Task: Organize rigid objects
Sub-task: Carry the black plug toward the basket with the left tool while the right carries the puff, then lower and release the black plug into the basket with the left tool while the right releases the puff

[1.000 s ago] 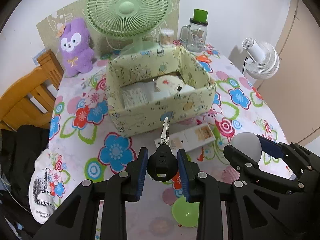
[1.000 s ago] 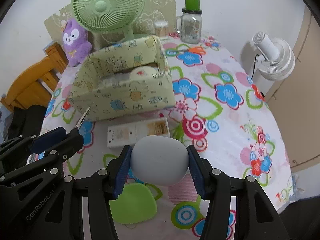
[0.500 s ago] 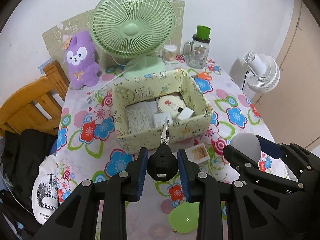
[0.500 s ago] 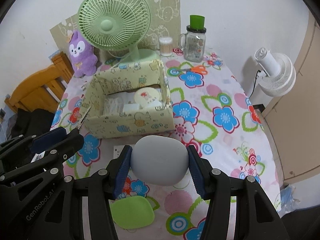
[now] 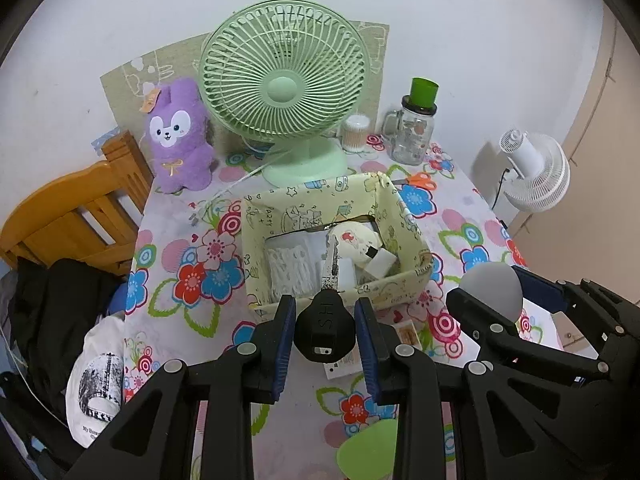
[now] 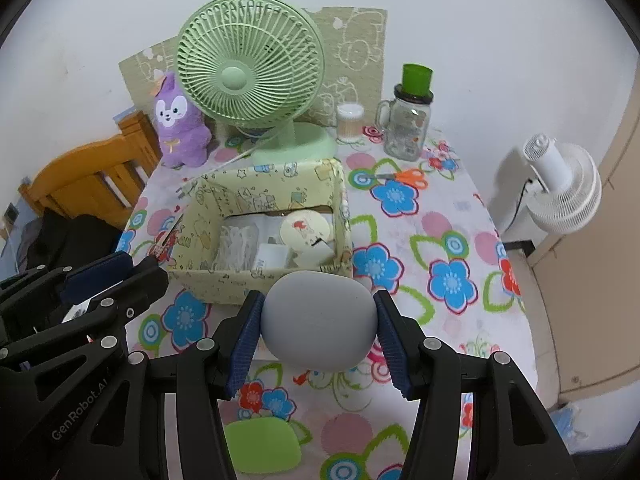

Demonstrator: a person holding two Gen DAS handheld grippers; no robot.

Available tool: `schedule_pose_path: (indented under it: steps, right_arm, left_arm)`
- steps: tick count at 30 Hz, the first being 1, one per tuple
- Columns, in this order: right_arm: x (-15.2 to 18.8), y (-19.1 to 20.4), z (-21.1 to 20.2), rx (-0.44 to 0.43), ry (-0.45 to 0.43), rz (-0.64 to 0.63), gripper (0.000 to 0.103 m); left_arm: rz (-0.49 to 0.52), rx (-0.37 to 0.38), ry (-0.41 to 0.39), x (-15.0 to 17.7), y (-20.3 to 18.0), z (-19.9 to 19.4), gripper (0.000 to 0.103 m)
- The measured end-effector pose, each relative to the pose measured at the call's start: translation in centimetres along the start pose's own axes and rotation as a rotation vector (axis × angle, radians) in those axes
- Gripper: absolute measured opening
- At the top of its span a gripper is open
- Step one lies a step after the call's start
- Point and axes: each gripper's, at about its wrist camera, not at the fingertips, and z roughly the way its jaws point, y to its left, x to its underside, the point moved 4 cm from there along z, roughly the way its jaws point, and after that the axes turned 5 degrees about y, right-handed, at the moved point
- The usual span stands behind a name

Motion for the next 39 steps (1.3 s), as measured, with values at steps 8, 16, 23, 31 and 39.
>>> schedule_pose_path:
  steps: [8, 16, 23, 31, 39]
  right_arm:
    - [-1.8, 0.2, 0.8, -0.026, 0.008, -0.05, 0.058]
    - [-3.5, -0.1, 2.0, -0.055, 0.016, -0.077, 0.058]
    - [-5.4, -0.3, 3.1, -0.075, 0.018, -0.093, 0.058]
    - [-7.6, -0.3, 4.8, -0.099, 0.023, -0.096, 0.058]
    - [-9.1, 0.1, 7.1, -0.109, 0.037, -0.099, 0.058]
  left_arm:
    - [-0.041, -0.013, -0.008, -1.1, 0.6, 0.4, 0.03]
    - [-0.069, -0.031, -0.007, -2.3, 0.8, 1.5, 0.03]
    - [-0.098, -0.043, -0.003, -3.7, 1.2, 2.8, 0.03]
    - [-0.119, -0.055, 0.016, -4.8, 1.9, 4.7, 0.03]
    - [-0.137, -0.066, 0.046, -5.1, 2.6, 6.8, 0.03]
